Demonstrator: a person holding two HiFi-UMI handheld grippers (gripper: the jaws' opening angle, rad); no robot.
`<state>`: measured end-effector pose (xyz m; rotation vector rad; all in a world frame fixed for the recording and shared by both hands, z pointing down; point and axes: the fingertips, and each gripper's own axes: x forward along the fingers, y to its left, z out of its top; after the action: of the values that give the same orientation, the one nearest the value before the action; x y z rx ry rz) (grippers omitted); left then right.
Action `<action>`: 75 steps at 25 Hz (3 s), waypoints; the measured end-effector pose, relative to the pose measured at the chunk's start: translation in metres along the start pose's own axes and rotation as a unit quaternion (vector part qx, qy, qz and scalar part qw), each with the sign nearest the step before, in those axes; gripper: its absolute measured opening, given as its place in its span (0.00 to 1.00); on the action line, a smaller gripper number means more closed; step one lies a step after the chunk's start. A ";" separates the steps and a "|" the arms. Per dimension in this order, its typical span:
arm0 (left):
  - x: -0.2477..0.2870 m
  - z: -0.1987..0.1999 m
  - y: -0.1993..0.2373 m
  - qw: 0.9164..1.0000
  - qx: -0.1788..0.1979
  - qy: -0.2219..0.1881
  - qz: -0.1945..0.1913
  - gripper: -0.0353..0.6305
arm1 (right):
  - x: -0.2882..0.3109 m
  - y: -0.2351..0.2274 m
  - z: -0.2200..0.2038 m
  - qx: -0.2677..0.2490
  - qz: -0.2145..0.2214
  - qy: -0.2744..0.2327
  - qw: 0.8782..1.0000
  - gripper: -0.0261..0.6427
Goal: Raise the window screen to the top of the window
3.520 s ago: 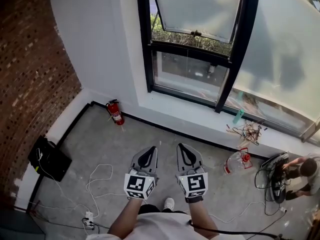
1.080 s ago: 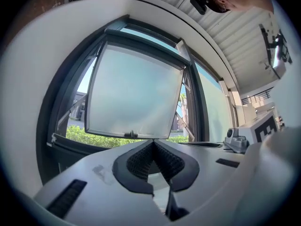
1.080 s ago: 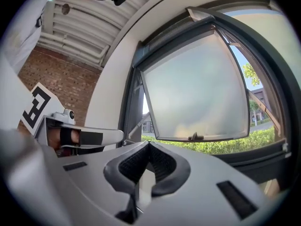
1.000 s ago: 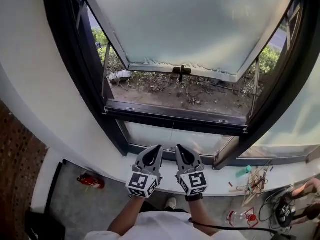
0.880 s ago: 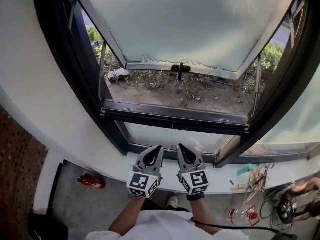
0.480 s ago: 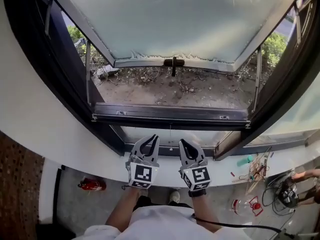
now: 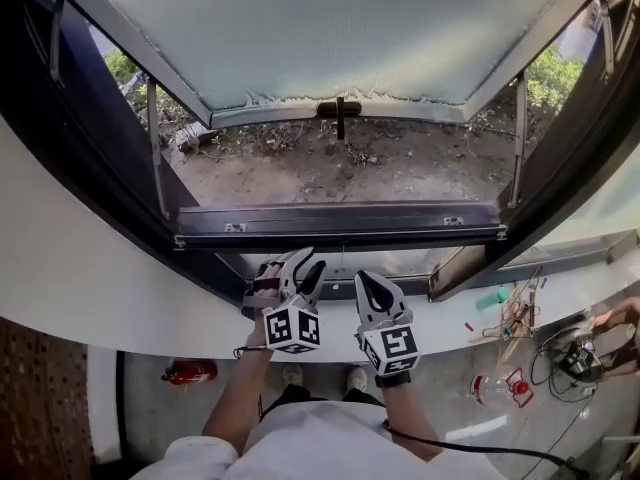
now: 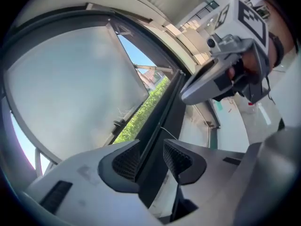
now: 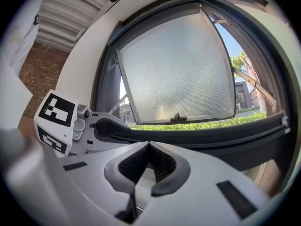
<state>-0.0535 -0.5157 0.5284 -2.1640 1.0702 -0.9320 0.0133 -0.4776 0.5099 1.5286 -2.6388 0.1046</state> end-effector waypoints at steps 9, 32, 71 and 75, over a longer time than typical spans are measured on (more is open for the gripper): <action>0.028 -0.024 -0.011 0.992 0.107 0.051 -0.034 0.31 | 0.013 -0.011 -0.041 0.015 -0.036 0.040 0.998 0.04; 0.032 -0.029 -0.003 0.996 0.073 0.057 -0.007 0.18 | 0.105 -0.009 -0.172 0.047 -0.024 0.131 0.990 0.04; -0.059 0.035 0.093 0.974 -0.134 -0.135 0.121 0.17 | 0.046 0.019 -0.219 0.010 -0.010 0.181 0.983 0.04; -0.063 -0.011 0.061 0.926 -0.343 -0.139 0.070 0.17 | 0.047 0.024 -0.205 0.008 0.000 0.164 0.986 0.04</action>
<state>-0.1169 -0.4978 0.4700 -2.6048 1.5340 -0.1617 -0.0220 -0.4849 0.7188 1.3779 -2.3840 0.3451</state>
